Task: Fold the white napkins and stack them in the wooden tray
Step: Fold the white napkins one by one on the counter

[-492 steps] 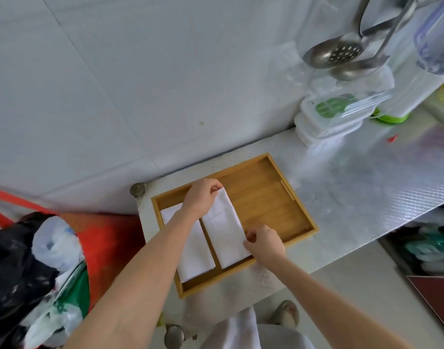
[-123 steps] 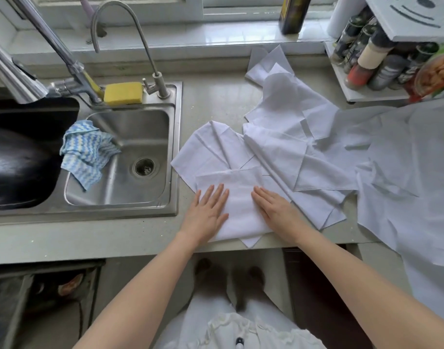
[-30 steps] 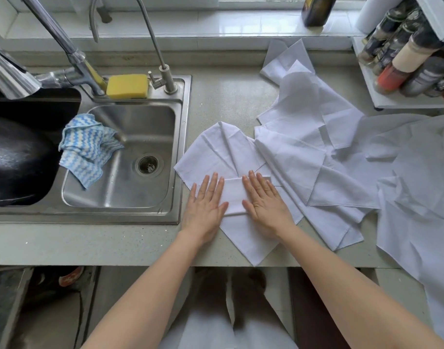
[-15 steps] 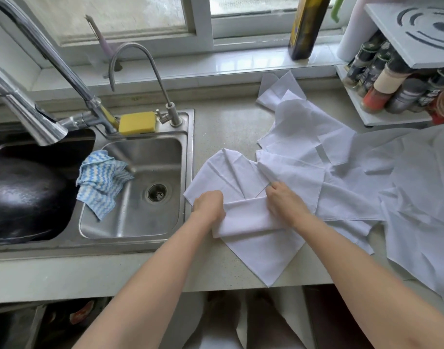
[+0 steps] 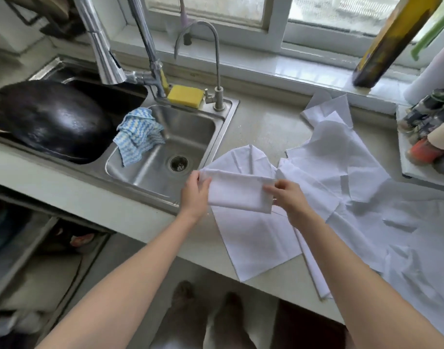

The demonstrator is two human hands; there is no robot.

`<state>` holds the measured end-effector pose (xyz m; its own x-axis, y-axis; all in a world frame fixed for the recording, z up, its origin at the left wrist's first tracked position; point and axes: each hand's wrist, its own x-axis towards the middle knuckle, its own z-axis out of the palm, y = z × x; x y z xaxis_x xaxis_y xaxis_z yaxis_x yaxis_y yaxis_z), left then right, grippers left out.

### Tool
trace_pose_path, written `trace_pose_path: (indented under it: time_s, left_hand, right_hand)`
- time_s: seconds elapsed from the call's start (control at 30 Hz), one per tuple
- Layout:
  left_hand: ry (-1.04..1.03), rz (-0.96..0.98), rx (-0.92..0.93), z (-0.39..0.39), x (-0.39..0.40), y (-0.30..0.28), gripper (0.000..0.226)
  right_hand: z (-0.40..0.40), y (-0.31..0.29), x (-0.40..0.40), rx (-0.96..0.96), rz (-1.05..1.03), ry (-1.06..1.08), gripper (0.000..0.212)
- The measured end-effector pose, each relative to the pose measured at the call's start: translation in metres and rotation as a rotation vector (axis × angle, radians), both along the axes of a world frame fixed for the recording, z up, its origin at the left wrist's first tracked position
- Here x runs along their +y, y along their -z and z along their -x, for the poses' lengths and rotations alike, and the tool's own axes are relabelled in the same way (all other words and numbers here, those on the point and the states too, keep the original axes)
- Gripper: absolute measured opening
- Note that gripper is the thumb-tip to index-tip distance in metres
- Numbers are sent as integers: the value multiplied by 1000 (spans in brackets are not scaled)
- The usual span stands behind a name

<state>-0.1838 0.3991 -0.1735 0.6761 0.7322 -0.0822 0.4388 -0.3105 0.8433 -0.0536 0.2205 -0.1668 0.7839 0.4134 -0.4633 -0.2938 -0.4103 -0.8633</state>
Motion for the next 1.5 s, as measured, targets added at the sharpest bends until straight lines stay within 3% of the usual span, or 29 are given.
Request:
trace_pose_path:
  time_s: [0.1, 0.2, 0.43, 0.7, 0.8, 1.17, 1.37, 1.5]
  left_hand:
    - [-167, -106, -214, 29, 11, -28, 19]
    - [-316, -190, -299, 74, 35, -50, 17]
    - [-681, -331, -243, 282, 100, -70, 21]
    - [-1094, -415, -131, 605, 122, -74, 13]
    - [-1203, -417, -51, 706, 125, -80, 21]
    - [-1398, -385, 61, 912, 180, -65, 11]
    - [-1338, -45, 199, 981, 269, -44, 10]
    - [-1279, 54, 275, 1012, 333, -34, 9]
  right_hand:
    - [27, -23, 46, -211, -103, 69, 24]
    - [73, -40, 99, -399, -176, 3, 25]
    - [244, -62, 216, -563, -287, -428, 17]
    - [561, -58, 312, -500, -355, -838, 9]
    - [665, -60, 333, -495, -397, -941, 7]
    - [872, -38, 437, -572, -400, -1239, 11]
    - [930, -23, 529, -526, -279, -1317, 7]
    - [952, -19, 580, -625, -150, -1352, 8]
